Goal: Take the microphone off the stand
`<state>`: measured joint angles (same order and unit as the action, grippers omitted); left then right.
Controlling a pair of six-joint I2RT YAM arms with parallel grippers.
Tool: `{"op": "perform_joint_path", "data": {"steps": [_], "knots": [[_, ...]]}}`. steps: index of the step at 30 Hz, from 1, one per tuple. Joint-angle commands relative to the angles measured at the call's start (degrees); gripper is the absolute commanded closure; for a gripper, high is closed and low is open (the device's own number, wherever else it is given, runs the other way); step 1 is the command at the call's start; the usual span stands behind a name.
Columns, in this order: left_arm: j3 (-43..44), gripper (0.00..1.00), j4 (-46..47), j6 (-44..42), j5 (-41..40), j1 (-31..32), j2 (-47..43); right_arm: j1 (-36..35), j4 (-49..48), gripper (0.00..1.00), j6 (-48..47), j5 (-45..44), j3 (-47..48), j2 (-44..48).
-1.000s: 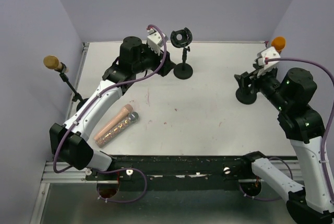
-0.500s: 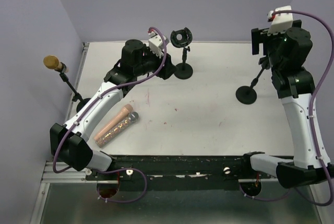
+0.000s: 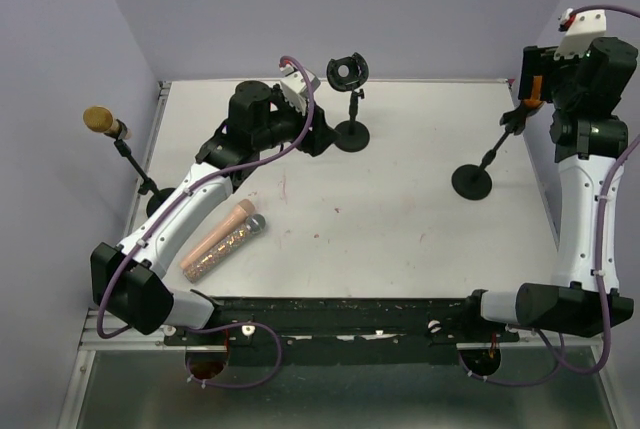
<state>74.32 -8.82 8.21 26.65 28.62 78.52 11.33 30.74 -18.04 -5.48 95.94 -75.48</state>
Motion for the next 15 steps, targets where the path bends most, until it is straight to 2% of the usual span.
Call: {"op": "perform_joint_path", "data": {"steps": [1,9,12,15], "knots": [[-0.67,0.29,1.26,1.46,1.74,0.29,-0.56,0.01,3.45,0.00,1.60,7.49,-2.16,0.34],[-0.58,0.29,0.82,1.81,1.91,0.38,-0.30,0.01,-0.50,0.14,1.79,12.59,-7.17,0.78],[-0.50,0.29,0.47,1.64,1.73,0.38,-0.30,0.01,-1.21,0.21,2.31,13.73,-7.61,0.95],[-0.32,0.29,0.03,1.11,1.47,0.38,-0.39,0.01,-2.35,0.35,2.31,17.41,-8.75,2.79]]}}
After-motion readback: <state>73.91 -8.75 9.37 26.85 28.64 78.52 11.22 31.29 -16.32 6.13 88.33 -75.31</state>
